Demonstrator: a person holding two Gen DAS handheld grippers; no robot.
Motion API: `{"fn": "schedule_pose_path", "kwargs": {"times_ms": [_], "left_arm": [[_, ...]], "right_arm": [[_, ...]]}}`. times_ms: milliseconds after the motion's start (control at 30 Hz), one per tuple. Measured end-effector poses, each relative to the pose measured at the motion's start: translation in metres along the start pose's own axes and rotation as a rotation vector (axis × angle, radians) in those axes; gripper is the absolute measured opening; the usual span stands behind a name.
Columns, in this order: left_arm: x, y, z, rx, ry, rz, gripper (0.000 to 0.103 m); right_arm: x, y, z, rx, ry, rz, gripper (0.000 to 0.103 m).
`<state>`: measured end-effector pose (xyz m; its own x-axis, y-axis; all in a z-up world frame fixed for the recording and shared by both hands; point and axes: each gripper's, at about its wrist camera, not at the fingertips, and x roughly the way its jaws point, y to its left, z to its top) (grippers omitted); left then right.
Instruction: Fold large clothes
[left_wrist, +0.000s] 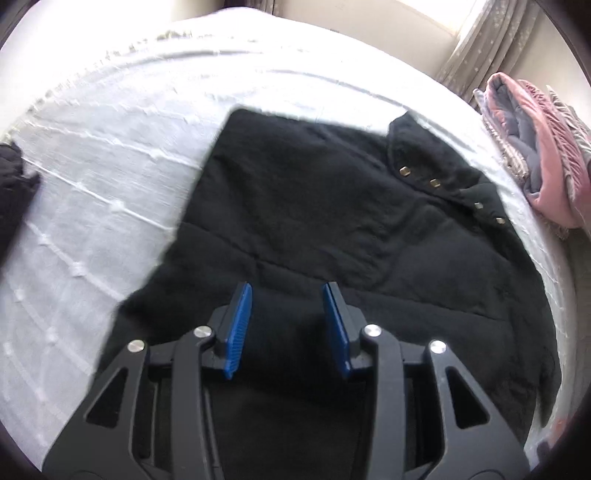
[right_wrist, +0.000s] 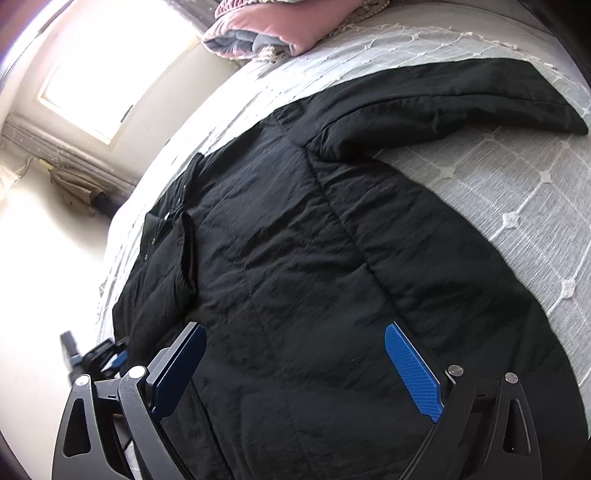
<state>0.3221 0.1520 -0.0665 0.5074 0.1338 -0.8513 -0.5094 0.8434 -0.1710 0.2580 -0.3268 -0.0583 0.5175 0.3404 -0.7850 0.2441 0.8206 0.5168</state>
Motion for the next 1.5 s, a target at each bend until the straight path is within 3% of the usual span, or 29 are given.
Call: {"fn": "schedule_pose_path", "kwargs": {"times_ms": [100, 300, 367, 500, 600, 833, 967, 1033, 1133, 1200, 1367, 1433, 1500], "left_arm": [[-0.042, -0.001, -0.020, 0.057, -0.049, -0.013, 0.066], [-0.084, 0.017, -0.064, -0.070, -0.011, -0.175, 0.070], [-0.088, 0.021, -0.073, -0.096, -0.023, -0.158, 0.078], [-0.071, 0.017, -0.088, -0.048, -0.012, -0.099, 0.079], [-0.054, 0.021, -0.095, -0.046, 0.005, -0.017, 0.079], [-0.040, 0.048, -0.099, -0.135, 0.045, -0.009, 0.079], [-0.037, 0.059, -0.099, -0.173, 0.076, -0.049, 0.079], [-0.038, 0.062, -0.098, -0.183, 0.076, -0.055, 0.079], [-0.038, 0.064, -0.097, -0.192, 0.074, -0.068, 0.079], [-0.036, 0.065, -0.096, -0.195, 0.085, -0.071, 0.079], [-0.036, 0.067, -0.096, -0.206, 0.086, -0.077, 0.079], [-0.036, 0.068, -0.097, -0.222, 0.078, -0.074, 0.079], [-0.036, 0.067, -0.097, -0.216, 0.076, -0.071, 0.079]], "right_arm": [[-0.006, -0.001, 0.004, 0.001, -0.029, -0.003, 0.099], [-0.014, 0.006, 0.006, -0.060, -0.078, -0.041, 0.099], [-0.018, 0.005, 0.008, -0.074, -0.098, -0.057, 0.099], [-0.031, -0.015, 0.020, -0.049, -0.155, -0.105, 0.099], [-0.039, -0.044, 0.031, 0.021, -0.173, -0.114, 0.099], [-0.060, -0.098, 0.050, 0.101, -0.241, -0.150, 0.099], [-0.075, -0.144, 0.061, 0.184, -0.280, -0.077, 0.099], [-0.083, -0.182, 0.064, 0.280, -0.286, -0.017, 0.098], [-0.095, -0.232, 0.072, 0.420, -0.336, 0.002, 0.097], [-0.096, -0.253, 0.082, 0.479, -0.365, 0.005, 0.093], [-0.055, -0.277, 0.118, 0.615, -0.308, 0.133, 0.062], [-0.043, -0.275, 0.131, 0.618, -0.323, 0.115, 0.055], [-0.036, -0.274, 0.139, 0.623, -0.325, 0.089, 0.041]]}}
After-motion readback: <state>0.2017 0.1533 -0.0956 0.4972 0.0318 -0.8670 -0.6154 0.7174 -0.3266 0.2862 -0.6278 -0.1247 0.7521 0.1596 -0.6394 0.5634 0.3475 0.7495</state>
